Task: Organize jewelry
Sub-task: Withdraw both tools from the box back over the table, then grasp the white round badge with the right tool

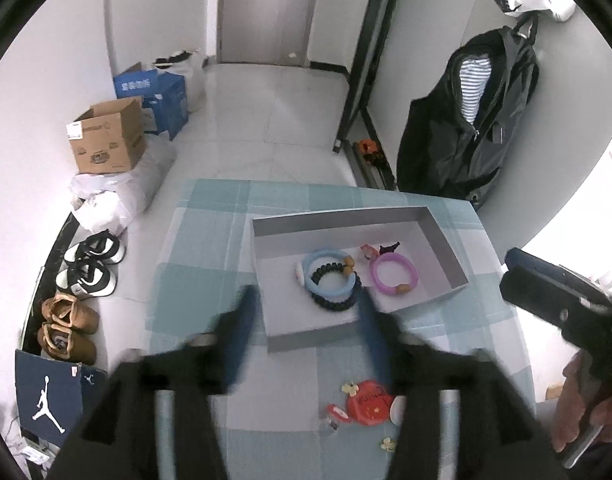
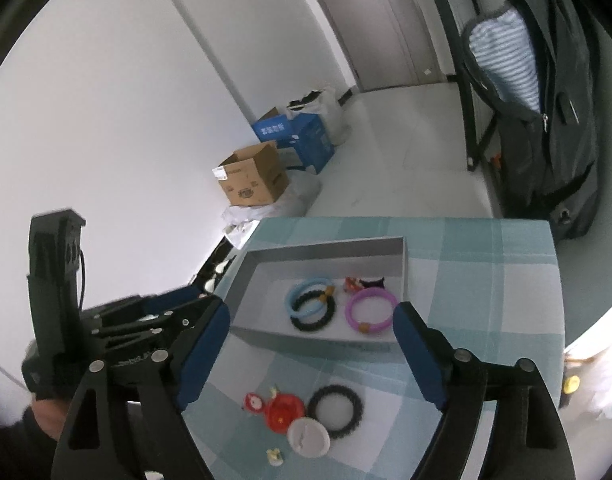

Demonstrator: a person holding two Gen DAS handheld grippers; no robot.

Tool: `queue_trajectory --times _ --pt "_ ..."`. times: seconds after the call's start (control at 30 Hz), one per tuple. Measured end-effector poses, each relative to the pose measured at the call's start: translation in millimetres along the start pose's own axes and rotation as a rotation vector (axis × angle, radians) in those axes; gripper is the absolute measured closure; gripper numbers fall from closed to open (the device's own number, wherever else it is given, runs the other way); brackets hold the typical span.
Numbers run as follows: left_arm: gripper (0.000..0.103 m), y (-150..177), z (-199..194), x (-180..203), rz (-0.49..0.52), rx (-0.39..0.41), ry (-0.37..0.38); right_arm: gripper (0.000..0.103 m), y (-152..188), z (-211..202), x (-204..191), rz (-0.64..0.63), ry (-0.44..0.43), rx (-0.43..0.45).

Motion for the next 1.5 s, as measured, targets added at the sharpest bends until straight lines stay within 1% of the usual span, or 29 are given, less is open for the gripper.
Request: queue_trajectory --times 0.07,0.13,0.2,0.27,0.4,0.53,0.67,0.8,0.83,0.9,1.03,1.17,1.23,1.27,1.37,1.5 --pt "0.044 1.4 -6.2 1.0 0.001 0.023 -0.001 0.015 6.8 -5.5 -7.4 -0.063 0.012 0.008" --pt "0.043 4.7 -10.8 2.9 0.009 0.036 -0.002 0.015 12.7 -9.3 -13.3 -0.114 0.027 0.014" --pt "0.042 9.1 -13.6 3.4 0.013 0.040 -0.012 0.012 20.5 -12.8 -15.4 -0.138 0.042 0.014" --pt "0.042 18.6 -15.9 2.8 -0.002 0.031 -0.011 0.010 29.7 -15.5 -14.7 -0.128 0.056 0.006" --pt "0.041 36.0 -13.8 1.3 -0.036 -0.020 -0.003 0.010 46.8 -16.2 -13.7 -0.106 0.063 -0.023" --pt "0.041 50.5 -14.2 -4.2 -0.068 -0.059 0.009 0.010 65.6 -10.4 -17.2 -0.136 0.091 -0.077" --pt "0.040 59.7 -15.9 -8.3 -0.074 -0.077 -0.006 0.010 82.5 -4.9 -20.9 -0.147 0.104 -0.121" --pt "0.040 63.6 -13.8 -13.5 -0.074 -0.095 -0.027 0.011 96.6 3.0 -15.9 -0.103 0.077 -0.170" --pt "0.040 62.2 -13.2 -16.0 -0.077 -0.098 -0.041 0.012 100.2 5.5 -13.9 -0.093 0.083 -0.181" --pt "0.040 64.1 -16.1 -21.0 -0.099 -0.095 -0.043 0.015 104.2 9.6 -12.8 -0.081 0.084 -0.202" --pt "0.040 62.9 -19.7 -24.9 -0.111 -0.078 -0.049 0.016 113.9 16.1 -17.1 -0.100 0.105 -0.238" --pt "0.040 66.9 -16.5 -30.7 -0.127 -0.094 -0.049 0.020 119.8 27.2 -20.3 -0.116 0.114 -0.262" --pt "0.040 68.1 -15.3 -34.1 -0.134 -0.102 -0.054 0.022 118.0 29.2 -20.5 -0.142 0.137 -0.244" --pt "0.040 68.4 -15.3 -36.2 -0.138 -0.104 -0.055 0.024 118.1 31.0 -20.7 -0.153 0.154 -0.246" --pt "0.040 69.0 -15.2 -43.5 -0.154 -0.112 -0.063 0.026 118.4 33.2 -23.8 -0.189 0.176 -0.243" --pt "0.040 68.9 -14.3 -49.3 -0.175 -0.117 -0.062 0.034 121.1 39.0 -33.1 -0.272 0.215 -0.248"
Point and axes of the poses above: each gripper's, at about its wrist camera, not at the fingertips, and z roughly the way its jaws point, x to its right, y to its underside, the point moved 3 cm from there along z, roughly the way its jaws point, and after that the axes turned 6 degrees about x, right-handed, at the moved point
